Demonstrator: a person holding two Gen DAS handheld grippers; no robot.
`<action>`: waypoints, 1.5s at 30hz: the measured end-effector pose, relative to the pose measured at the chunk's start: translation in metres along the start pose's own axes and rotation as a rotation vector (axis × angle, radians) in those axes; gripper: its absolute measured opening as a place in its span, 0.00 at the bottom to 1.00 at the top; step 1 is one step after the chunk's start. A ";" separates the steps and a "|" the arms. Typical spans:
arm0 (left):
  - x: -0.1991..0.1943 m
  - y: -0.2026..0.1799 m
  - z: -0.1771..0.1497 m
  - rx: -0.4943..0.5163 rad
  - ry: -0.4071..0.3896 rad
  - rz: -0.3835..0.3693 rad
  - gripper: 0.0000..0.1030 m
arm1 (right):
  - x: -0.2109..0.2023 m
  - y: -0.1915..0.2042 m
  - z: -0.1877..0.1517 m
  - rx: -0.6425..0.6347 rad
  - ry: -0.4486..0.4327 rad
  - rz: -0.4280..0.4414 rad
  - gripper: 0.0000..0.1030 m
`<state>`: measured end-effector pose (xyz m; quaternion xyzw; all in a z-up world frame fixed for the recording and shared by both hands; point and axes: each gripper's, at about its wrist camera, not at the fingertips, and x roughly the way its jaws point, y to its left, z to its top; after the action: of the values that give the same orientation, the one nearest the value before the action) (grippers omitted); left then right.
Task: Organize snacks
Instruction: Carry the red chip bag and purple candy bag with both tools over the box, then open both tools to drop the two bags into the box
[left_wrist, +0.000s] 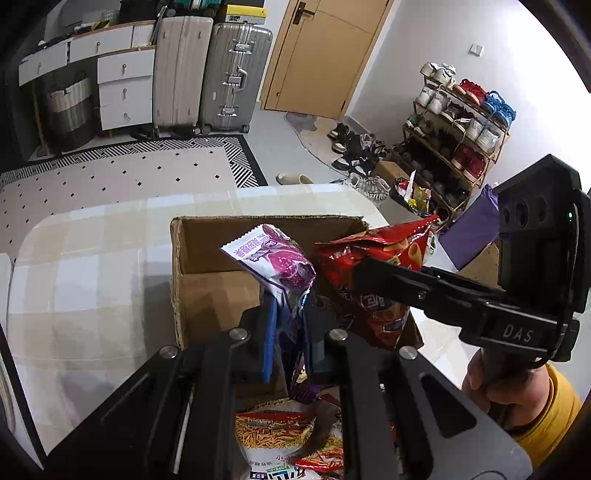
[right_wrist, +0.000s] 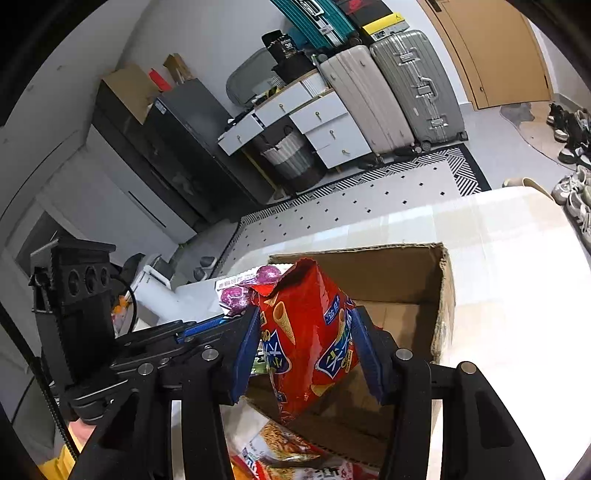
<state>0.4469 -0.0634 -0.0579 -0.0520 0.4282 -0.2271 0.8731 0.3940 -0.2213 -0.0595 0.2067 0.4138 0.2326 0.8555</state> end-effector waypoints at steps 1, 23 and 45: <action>0.005 0.000 -0.001 0.003 0.005 0.003 0.09 | 0.001 -0.001 0.000 0.000 0.003 -0.006 0.49; 0.038 -0.001 -0.016 -0.024 0.057 0.048 0.09 | 0.011 0.002 -0.007 -0.006 0.030 -0.075 0.49; -0.024 -0.012 -0.028 -0.022 -0.016 0.050 0.50 | -0.025 0.021 -0.007 -0.033 -0.033 -0.066 0.49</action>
<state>0.4078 -0.0607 -0.0544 -0.0525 0.4250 -0.2000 0.8813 0.3697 -0.2176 -0.0372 0.1824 0.4024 0.2079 0.8727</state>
